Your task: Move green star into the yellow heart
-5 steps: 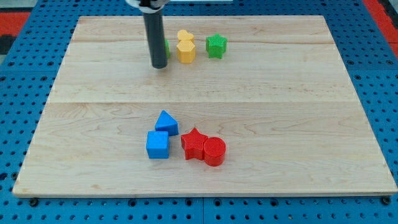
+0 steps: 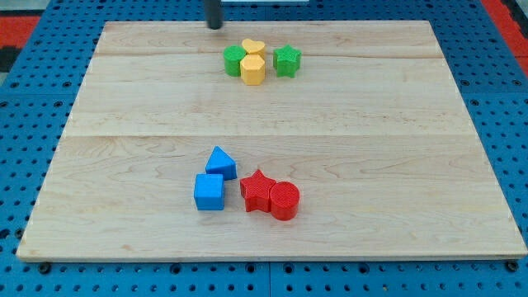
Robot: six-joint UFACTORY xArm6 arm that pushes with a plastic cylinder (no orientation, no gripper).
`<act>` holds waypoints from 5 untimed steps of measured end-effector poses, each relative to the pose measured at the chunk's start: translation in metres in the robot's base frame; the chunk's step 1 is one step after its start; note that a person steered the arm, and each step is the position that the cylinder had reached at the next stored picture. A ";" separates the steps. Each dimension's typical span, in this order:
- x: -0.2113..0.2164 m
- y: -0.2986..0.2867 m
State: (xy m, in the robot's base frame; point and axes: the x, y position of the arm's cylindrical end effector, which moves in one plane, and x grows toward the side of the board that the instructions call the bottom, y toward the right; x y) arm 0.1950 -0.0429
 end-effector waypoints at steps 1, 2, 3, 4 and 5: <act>0.000 0.122; 0.042 0.176; 0.056 0.165; 0.069 0.125; 0.084 0.125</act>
State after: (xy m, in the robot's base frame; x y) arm 0.2795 0.0818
